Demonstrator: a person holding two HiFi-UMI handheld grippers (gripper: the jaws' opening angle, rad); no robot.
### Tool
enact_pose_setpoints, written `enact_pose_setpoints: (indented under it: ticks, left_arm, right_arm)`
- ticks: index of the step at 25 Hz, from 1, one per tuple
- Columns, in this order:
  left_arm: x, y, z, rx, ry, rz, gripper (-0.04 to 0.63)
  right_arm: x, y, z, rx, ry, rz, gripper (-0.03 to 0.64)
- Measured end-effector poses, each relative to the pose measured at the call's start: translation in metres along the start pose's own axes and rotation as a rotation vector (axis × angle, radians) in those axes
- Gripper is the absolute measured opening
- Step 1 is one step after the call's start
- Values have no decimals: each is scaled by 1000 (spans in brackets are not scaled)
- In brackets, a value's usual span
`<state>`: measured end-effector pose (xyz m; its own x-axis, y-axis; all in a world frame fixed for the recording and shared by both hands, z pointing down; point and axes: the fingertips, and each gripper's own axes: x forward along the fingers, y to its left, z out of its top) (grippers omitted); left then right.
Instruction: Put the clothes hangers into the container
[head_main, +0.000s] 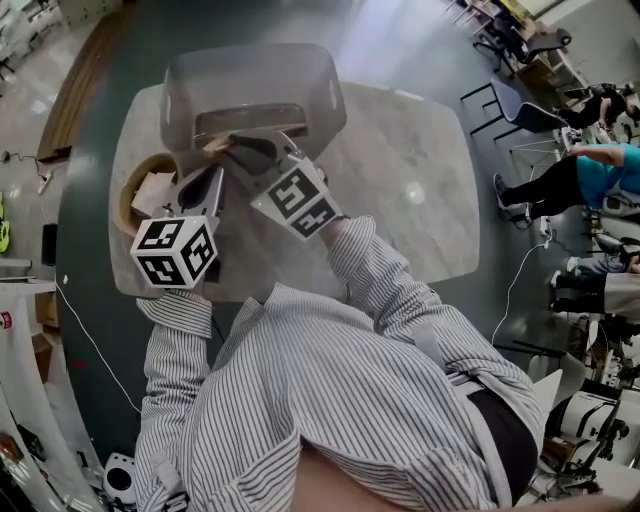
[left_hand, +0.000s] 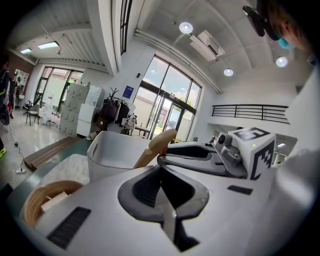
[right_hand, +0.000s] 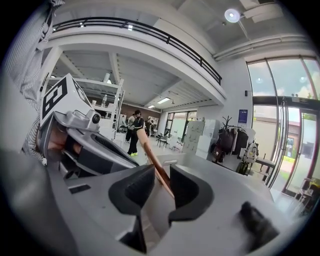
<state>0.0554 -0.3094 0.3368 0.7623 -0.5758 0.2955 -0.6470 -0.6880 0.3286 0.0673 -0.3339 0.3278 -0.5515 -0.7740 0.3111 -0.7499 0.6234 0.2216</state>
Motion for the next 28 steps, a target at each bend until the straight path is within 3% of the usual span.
enact_pose_setpoints:
  ticks: [14,22,28]
  left_arm:
    - [-17,-7,16,42,-41,-29,11]
    - [-43,-29,14,61,-67,-72,11]
    - [-72,-46,-2,58,-65,-102,11]
  right_arm:
    - [-35,4,13,113,-67,-46,95]
    - [-78,16,17,342,-160,-97,95]
    - [-111,47,11,455,-203,-133,91]
